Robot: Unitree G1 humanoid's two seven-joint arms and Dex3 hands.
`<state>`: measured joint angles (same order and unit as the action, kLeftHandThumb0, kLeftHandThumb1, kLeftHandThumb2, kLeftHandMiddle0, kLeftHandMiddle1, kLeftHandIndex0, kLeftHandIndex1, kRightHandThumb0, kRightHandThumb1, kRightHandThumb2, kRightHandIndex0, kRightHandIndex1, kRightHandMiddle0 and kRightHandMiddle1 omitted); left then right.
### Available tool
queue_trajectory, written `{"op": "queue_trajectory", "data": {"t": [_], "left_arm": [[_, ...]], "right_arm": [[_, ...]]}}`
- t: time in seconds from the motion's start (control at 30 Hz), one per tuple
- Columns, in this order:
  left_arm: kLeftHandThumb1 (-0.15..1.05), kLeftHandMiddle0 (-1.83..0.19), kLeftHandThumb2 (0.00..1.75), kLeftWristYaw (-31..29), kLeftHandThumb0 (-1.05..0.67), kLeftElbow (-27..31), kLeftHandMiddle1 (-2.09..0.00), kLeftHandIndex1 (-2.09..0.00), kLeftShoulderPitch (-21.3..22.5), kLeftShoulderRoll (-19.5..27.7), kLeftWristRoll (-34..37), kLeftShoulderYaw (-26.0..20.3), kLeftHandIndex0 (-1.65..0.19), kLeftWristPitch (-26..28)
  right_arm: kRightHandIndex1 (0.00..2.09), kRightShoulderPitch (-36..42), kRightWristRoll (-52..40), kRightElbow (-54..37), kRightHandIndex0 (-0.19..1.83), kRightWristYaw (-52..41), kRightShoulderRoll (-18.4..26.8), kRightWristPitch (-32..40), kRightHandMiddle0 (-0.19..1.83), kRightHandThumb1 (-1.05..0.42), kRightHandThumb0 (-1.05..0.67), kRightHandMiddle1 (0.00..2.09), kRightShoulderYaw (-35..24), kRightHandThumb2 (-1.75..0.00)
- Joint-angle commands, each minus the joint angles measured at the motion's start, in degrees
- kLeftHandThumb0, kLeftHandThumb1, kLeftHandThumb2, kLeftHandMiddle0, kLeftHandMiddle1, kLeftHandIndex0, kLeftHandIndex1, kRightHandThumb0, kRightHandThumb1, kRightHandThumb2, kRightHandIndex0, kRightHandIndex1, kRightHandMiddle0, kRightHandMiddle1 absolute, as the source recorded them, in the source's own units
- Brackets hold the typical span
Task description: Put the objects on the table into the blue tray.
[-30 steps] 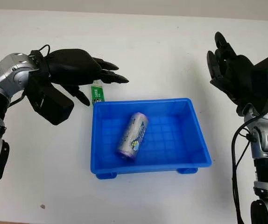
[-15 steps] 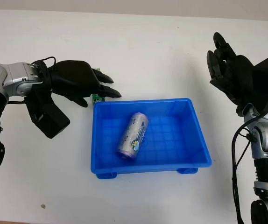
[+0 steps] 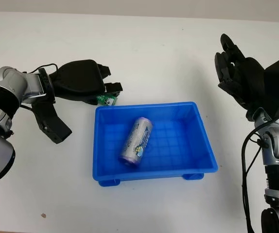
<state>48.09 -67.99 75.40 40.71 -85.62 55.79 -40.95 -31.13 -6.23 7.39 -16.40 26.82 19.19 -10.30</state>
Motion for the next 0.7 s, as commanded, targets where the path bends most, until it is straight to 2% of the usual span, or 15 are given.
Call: {"op": "queue_trajectory", "data": {"t": [0.0,0.07,0.2,0.27,0.37,0.43,0.47,0.5,0.53,0.57,0.6,0.67], "left_arm": [[1.05,-0.69,0.24,-0.63,-0.53,-2.28,-2.09,-1.82,0.59,0.42,0.79,0.84,-0.08,0.64],[1.05,-0.76,0.25,-1.65,-0.52,-3.38,-2.09,-2.04,0.68,0.39,2.27,0.48,-0.11,0.93],[1.05,-0.82,0.23,-0.24,-0.52,-4.38,-2.09,-2.09,1.31,0.7,2.14,1.68,-0.34,4.59],[1.05,-0.82,0.24,-2.11,-0.52,-4.84,-2.09,-2.09,2.0,0.92,2.99,1.19,-0.38,6.69],[1.05,-0.62,0.24,-3.33,-0.46,-5.65,-2.09,-2.09,3.73,1.51,5.73,-1.05,-0.22,9.69],[1.05,-0.51,0.28,-6.22,-0.46,-6.06,-2.09,-2.07,5.27,1.78,9.23,-3.5,-0.1,10.08],[1.05,-0.43,0.28,-8.28,-0.44,-6.12,-2.09,-2.04,5.86,1.95,12.2,-5.58,-0.08,8.87],[1.05,-0.4,0.22,-9.85,-0.42,-6.05,-2.09,-1.77,6.17,2.11,14.39,-7.01,-0.13,7.92],[1.05,-0.39,0.19,-11.43,-0.41,-5.82,-2.09,-1.66,6.4,2.21,16.83,-8.77,-0.16,7.51],[1.05,-0.37,0.22,-16.74,-0.42,-5.93,-2.09,-1.74,6.16,1.75,24.45,-14.57,-0.14,4.98],[1.05,-0.43,0.21,-20.98,-0.44,-5.76,-2.09,-1.95,5.84,1.47,30.17,-18.74,-0.25,3.23],[1.05,-0.53,0.19,-37.44,-0.45,-5.5,-2.08,-2.02,4.29,-1.01,49.63,-32.16,-0.33,-2.34]], "right_arm": [[0.01,0.76,-0.42,-1.25,-0.19,-0.08,0.26,-0.47,-0.18,-1.05,-0.64,0.03,-0.66,-0.69],[0.01,0.8,-0.41,-1.08,-0.19,-0.4,0.32,-1.07,-0.19,-1.05,-0.64,0.03,-0.63,-0.69],[0.01,0.8,-0.3,-1.27,-0.19,-0.41,0.27,-0.75,-0.19,-1.05,-0.65,0.04,-0.6,-0.69],[0.01,0.67,-0.34,-1.19,-0.19,-0.28,0.13,-0.58,-0.19,-1.05,-0.65,0.04,-0.63,-0.69],[0.01,0.54,-0.46,-0.78,-0.19,-0.43,0.05,-1.02,-0.19,-1.05,-0.66,0.04,-0.63,-0.68],[0.01,0.61,-0.4,-0.88,-0.19,-0.47,0.11,-1.01,-0.19,-1.05,-0.65,0.05,-0.56,-0.68],[0.01,0.69,-0.44,-1.0,-0.19,-0.44,0.08,-0.94,-0.19,-1.05,-0.65,0.05,-0.61,-0.68],[0.02,0.73,-0.48,-1.08,-0.19,-0.43,0.05,-0.91,-0.19,-1.05,-0.65,0.05,-0.65,-0.68],[0.02,0.75,-0.48,-1.15,-0.19,-0.37,0.03,-0.82,-0.19,-1.05,-0.65,0.05,-0.66,-0.68],[0.02,0.76,-0.38,-1.07,-0.19,-0.3,0.03,-0.94,-0.18,-1.05,-0.66,0.05,-0.63,-0.67],[0.03,0.8,-0.31,-1.06,-0.19,-0.25,0.04,-1.01,-0.18,-1.05,-0.65,0.06,-0.61,-0.68],[0.03,0.76,-0.4,-0.88,-0.19,-0.33,-0.02,-1.05,-0.18,-1.05,-0.64,0.05,-0.61,-0.68]]}}
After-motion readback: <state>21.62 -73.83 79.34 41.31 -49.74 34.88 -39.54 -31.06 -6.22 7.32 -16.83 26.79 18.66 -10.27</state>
